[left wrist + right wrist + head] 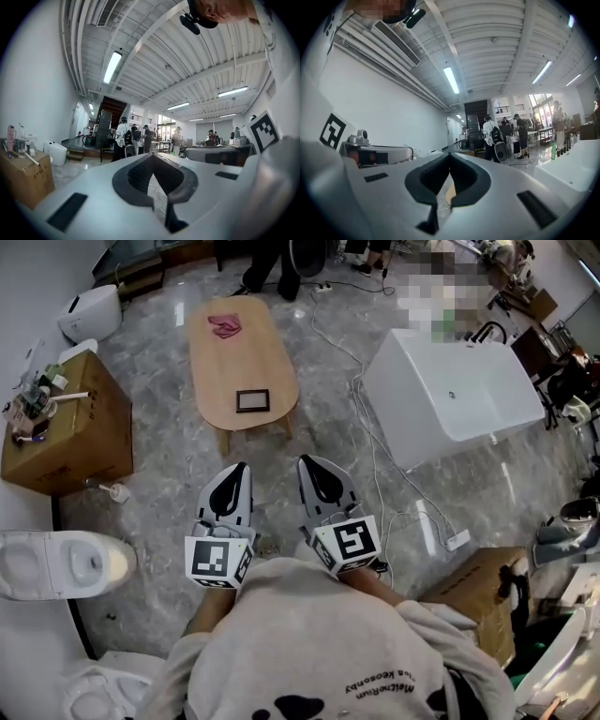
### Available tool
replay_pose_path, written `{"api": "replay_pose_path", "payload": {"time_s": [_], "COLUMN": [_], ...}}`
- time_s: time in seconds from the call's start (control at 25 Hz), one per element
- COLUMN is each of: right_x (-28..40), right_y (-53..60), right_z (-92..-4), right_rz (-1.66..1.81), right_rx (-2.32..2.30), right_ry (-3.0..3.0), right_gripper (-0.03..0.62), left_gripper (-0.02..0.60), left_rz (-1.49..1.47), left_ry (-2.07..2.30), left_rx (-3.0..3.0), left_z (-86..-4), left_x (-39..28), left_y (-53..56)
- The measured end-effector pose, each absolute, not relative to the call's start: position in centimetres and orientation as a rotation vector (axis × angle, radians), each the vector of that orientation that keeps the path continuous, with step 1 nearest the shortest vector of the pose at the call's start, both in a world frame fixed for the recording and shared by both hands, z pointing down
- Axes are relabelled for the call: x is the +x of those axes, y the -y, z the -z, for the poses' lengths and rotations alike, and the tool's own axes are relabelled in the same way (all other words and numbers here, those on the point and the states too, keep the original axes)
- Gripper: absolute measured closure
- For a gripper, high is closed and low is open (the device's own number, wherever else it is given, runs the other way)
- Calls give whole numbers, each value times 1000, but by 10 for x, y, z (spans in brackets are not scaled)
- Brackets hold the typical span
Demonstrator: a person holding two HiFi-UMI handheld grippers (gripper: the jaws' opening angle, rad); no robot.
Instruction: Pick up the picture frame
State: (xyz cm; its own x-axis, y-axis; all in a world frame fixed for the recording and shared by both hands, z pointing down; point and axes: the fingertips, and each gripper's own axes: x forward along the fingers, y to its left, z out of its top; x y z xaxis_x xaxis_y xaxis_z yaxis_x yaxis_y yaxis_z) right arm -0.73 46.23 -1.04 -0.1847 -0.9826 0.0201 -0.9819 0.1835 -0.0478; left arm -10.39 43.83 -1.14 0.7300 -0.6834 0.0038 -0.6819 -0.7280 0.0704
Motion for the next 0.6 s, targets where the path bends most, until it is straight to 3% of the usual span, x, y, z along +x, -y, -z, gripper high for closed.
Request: {"api": "replay_pose_path", "payload": {"time_s": [0.6], "right_x": [-9], "right_y": [-396], "right_z": [7], "right_rz": [67], "right_rx": [-1946], "right_ry": [-2460], "right_gripper": [586], "left_gripper": [574], "left_rz": [34], "left_ry": [1160], "left_rx": [2820], "left_z": [1], "left_x": [-102], "left_y": [-386]}}
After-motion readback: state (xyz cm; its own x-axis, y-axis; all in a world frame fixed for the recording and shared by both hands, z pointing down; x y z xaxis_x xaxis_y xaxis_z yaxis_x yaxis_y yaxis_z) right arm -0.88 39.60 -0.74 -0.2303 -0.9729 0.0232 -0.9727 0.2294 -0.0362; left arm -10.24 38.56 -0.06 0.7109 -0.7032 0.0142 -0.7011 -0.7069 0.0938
